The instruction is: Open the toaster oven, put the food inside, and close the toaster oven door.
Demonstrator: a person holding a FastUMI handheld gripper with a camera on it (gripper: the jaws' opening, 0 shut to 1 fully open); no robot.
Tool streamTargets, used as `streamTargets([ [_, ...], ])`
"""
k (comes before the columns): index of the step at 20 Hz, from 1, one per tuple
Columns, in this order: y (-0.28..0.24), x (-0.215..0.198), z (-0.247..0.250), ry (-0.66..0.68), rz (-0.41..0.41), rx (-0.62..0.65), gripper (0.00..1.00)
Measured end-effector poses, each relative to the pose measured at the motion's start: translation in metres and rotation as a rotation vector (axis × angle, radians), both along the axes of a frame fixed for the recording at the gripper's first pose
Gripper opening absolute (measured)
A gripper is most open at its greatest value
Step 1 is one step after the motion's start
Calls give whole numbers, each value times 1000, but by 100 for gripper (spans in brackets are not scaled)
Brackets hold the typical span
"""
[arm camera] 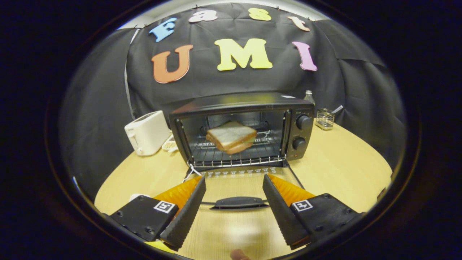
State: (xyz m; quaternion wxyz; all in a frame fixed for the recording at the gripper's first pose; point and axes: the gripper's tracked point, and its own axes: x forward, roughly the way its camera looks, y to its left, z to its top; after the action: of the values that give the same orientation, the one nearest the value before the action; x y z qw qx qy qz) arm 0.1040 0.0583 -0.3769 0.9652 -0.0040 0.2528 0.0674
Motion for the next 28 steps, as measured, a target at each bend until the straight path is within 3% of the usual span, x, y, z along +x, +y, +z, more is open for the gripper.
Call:
streamTargets([
  [6, -5, -15, -43, 52, -3, -35, 100],
  [11, -7, -21, -75, 174, -13, 3, 100],
  [17, -10, -18, -79, 203, -39, -91, 100],
  [28, -11, -19, -65, 228, -38, -65, 100],
])
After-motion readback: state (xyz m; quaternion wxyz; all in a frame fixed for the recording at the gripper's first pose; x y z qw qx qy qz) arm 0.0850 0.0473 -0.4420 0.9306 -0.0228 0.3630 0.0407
